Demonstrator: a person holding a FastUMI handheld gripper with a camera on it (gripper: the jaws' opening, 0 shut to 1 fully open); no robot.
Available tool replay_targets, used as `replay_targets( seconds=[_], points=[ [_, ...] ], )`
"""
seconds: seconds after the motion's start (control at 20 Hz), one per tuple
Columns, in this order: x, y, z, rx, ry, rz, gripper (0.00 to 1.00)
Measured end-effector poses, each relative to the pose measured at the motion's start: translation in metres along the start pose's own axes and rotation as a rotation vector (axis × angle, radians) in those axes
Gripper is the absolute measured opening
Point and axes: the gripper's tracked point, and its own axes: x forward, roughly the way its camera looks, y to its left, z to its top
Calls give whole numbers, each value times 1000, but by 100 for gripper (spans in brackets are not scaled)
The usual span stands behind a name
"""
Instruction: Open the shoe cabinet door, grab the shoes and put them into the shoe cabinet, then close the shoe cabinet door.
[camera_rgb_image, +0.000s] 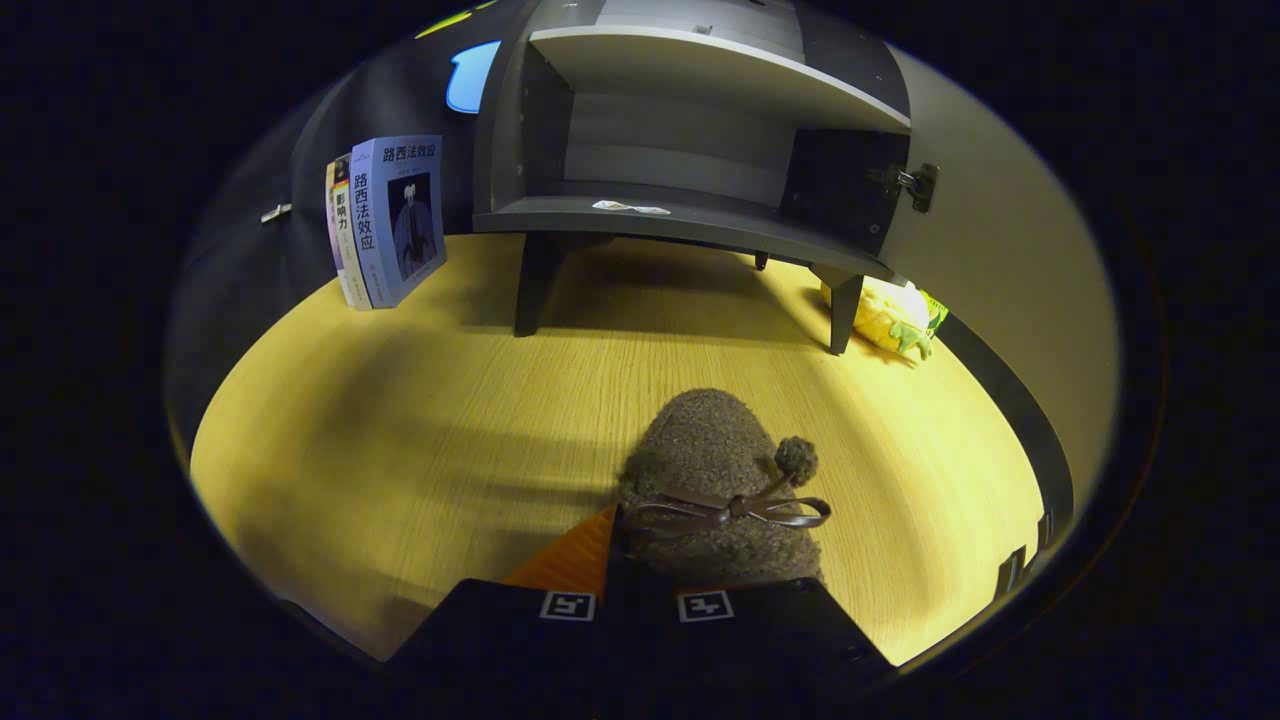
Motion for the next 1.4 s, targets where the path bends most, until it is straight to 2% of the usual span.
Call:
replay_targets(
  seconds=[0.1, 0.3, 0.35, 0.4, 0.55, 0.8, 1.0, 1.4],
  points=[
    [0, 0, 0, 33, -1, 16, 15],
    [-7, -2, -5, 1, 19, 27, 15],
    [6, 2, 0, 5, 7, 27, 15],
    [-7, 0, 1, 3, 12, 25, 5],
    [1, 1, 0, 9, 16, 32, 5],
    [-21, -6, 14, 17, 15, 53, 5],
    [-64, -19, 69, -7, -46, 56, 5],
    [-151, -44, 233, 26, -230, 41, 5]
  ],
)
